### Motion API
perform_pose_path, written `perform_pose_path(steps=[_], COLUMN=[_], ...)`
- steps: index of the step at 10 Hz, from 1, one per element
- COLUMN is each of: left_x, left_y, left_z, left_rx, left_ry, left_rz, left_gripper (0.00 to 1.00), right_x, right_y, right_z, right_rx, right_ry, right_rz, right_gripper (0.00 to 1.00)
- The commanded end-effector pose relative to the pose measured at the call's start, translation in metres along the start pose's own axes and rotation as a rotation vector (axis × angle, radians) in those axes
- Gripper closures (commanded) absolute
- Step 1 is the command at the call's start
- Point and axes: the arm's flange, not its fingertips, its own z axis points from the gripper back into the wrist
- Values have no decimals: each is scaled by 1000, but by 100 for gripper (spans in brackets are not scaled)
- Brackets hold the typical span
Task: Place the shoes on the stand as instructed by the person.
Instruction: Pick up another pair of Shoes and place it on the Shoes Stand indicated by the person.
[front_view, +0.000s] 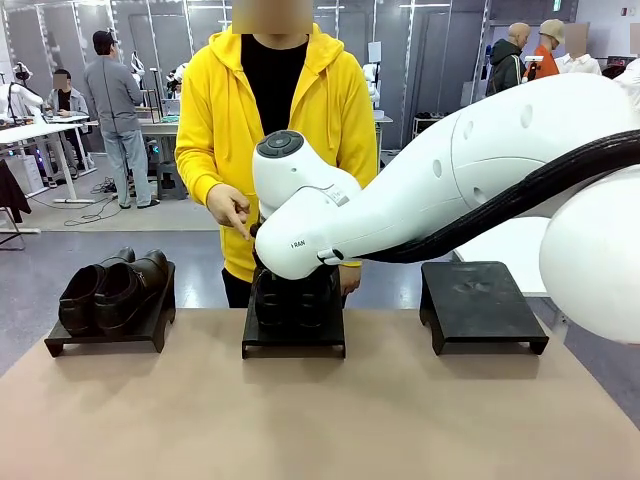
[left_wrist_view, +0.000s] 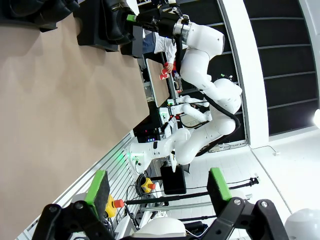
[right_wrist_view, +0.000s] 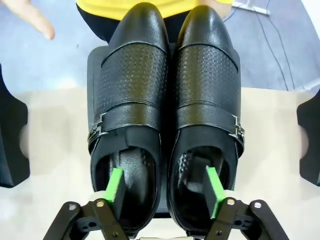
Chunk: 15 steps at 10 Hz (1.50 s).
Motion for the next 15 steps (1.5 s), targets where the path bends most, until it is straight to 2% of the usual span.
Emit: perform_pose_path(steps=[1, 2, 3, 4, 15], left_x=[-2, -2, -2, -2, -2], left_y=[-1, -1, -1, -1, -1], left_z=[0, 0, 0, 0, 0], left_rx=[-8, -8, -8, -8, -8], left_ry=[4, 4, 4, 4, 4], left_rz=[-7, -7, -7, -7, -7], left_gripper=[0, 0, 0, 0, 0], right_x=[-14, -16, -19, -3, -4], right_y=[-11, -10, -8, -3, -2], right_z=[7, 11, 14, 6, 7], right_rx=[-2, -1, -11, -2, -4], right_ry=[7, 13, 28, 4, 9], right_rz=[-51, -52, 5, -5, -1], right_gripper=[0, 0, 0, 0, 0])
